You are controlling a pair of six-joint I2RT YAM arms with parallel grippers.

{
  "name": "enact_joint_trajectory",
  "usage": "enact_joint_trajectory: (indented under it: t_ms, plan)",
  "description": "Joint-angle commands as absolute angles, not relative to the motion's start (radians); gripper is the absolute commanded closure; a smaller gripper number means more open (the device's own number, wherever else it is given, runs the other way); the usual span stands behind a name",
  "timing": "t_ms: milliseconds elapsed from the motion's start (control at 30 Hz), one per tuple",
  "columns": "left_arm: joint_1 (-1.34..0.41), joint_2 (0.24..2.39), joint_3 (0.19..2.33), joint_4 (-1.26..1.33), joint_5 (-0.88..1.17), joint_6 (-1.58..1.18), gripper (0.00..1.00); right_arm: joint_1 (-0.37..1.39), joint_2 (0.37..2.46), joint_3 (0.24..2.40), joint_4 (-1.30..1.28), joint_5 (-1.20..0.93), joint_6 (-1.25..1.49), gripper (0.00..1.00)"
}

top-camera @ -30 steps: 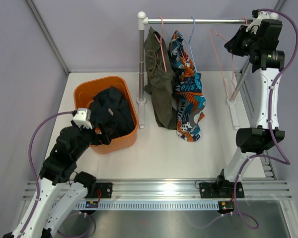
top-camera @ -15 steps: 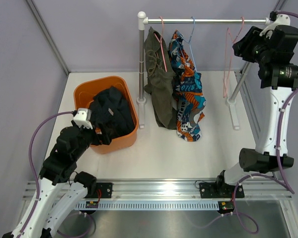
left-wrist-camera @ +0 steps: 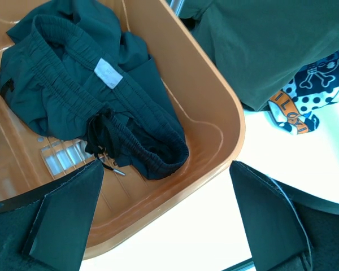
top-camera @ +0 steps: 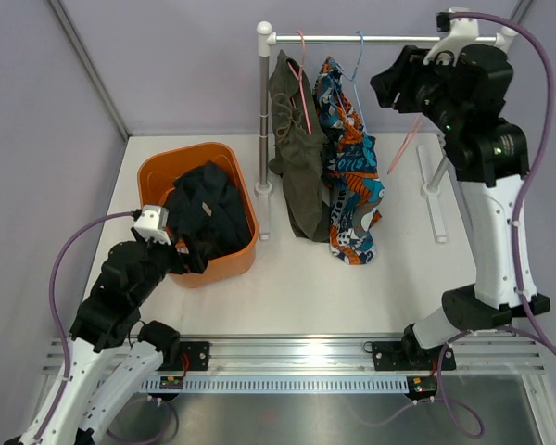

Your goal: Remove the shorts from the hanger

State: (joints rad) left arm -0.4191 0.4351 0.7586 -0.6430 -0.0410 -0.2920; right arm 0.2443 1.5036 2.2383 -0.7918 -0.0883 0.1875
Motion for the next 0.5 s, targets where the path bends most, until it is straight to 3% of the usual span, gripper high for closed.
enact_joint_trajectory:
  t_ms: [0,467]
  plan:
    - [-0.433,0.411,0.764,-0.629,-0.067,-0.296,0.01,0.294,1.629,2.301,-0.851,-0.005,0.141,0.44]
    - [-0.469,0.354,0.761,-0.641,-0.13,-0.308,0.01,0.327,1.847,2.341,-0.695,0.084,0.087,0.43]
